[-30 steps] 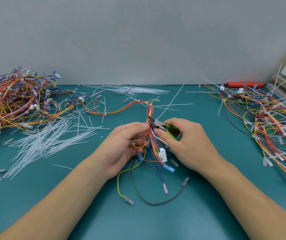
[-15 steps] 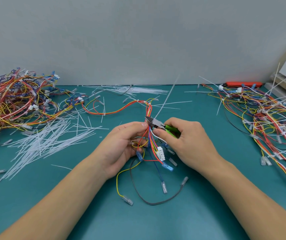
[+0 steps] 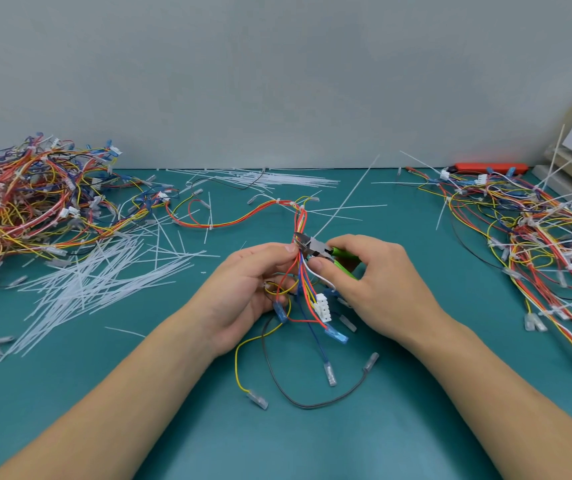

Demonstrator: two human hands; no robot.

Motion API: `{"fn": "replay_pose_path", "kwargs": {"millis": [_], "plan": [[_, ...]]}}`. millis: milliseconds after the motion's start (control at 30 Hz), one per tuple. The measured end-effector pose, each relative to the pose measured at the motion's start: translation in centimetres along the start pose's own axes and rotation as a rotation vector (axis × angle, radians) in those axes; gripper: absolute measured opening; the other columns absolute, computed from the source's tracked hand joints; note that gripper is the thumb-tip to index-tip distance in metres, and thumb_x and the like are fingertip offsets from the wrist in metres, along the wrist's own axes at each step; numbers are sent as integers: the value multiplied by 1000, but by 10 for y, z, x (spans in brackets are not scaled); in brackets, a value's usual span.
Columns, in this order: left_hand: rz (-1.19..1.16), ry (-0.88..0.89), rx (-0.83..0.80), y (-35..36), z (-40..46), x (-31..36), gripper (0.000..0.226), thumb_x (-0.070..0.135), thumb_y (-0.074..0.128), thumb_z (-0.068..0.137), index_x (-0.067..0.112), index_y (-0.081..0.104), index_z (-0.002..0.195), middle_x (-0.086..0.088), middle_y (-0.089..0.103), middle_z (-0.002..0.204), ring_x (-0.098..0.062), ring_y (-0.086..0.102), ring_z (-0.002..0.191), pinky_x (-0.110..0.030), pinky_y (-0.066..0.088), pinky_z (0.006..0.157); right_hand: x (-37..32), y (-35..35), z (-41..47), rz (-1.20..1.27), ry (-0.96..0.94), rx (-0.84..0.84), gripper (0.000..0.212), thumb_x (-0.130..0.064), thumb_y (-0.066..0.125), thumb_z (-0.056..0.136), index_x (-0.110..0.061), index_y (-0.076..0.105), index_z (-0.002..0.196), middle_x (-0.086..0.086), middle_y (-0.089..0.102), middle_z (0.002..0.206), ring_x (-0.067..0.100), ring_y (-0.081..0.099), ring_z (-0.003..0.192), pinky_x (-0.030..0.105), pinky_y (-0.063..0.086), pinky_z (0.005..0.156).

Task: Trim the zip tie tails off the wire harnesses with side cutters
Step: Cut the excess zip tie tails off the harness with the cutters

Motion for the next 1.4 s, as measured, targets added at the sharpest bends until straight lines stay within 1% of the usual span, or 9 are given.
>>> {"fn": "replay_pose_path", "kwargs": {"millis": [133,367,467,700,833,933,1133,1300,1400], "plan": [[5,-5,4,0,1,-1,17,30,67,88,21,80,80,3,67,75,-9,57,60,-22,42,53,0,2,0,18,3,-9,47,-71,55,88,-26,69,87,-6,61,73,14,53,69,40,50,65],[6,-2,7,0,1,-1,19,29,66,88,20,80,80,2,67,75,-10,57,61,-22,42,54,5,1,2,68,34,-51,52,-76,58,85,-24,66,83,-5,50,56,9,40,53,32,35,53],[4,-2,4,0,1,-1,16,28,68,90,20,80,82,2,67,76,-10,58,62,-22,43,54,4,-1,2,59,30,-39,52,-76,59,84,-25,65,81,-7,48,55,9,38,52,31,33,52],[4,-2,10,-1,1,-1,16,30,68,85,19,80,82,0,67,77,-11,56,61,-23,43,54,2,1,-1,36,30,-15,44,-75,57,84,-32,69,88,-9,60,70,12,52,64,37,48,62],[11,-4,7,-1,1,-1,17,26,66,92,19,79,83,0,67,78,-11,56,62,-23,42,54,1,1,-1,36,23,-19,43,-73,56,85,-32,70,91,-8,62,74,13,54,70,41,52,67],[8,2,4,0,1,-1,22,25,63,94,20,79,80,2,67,75,-10,56,60,-23,41,54,0,1,-1,33,16,-17,43,-72,56,85,-32,70,91,-8,61,74,14,53,70,41,51,67],[19,-3,10,1,-1,0,17,29,67,87,21,79,78,3,66,74,-9,55,60,-22,41,55,0,4,-2,47,17,-17,43,-71,56,86,-30,69,88,-6,59,70,14,50,65,40,49,63],[7,-6,15,0,0,0,20,27,65,90,21,80,78,3,66,72,-9,55,59,-22,41,53,3,1,-1,63,29,-23,44,-73,59,87,-30,66,77,-9,50,56,10,41,54,32,36,53],[3,-6,14,0,-1,1,17,29,67,87,20,79,79,2,66,73,-9,56,59,-22,42,53,2,-1,0,12,26,-14,47,-77,58,85,-32,62,72,-8,49,55,12,41,52,32,34,51]]}}
Point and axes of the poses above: each hand's wrist, its own z-axis towards the middle knuckle, its own y-axis out of the palm, x = y × z, the point moved 10 cm from there along z, towards the middle knuckle
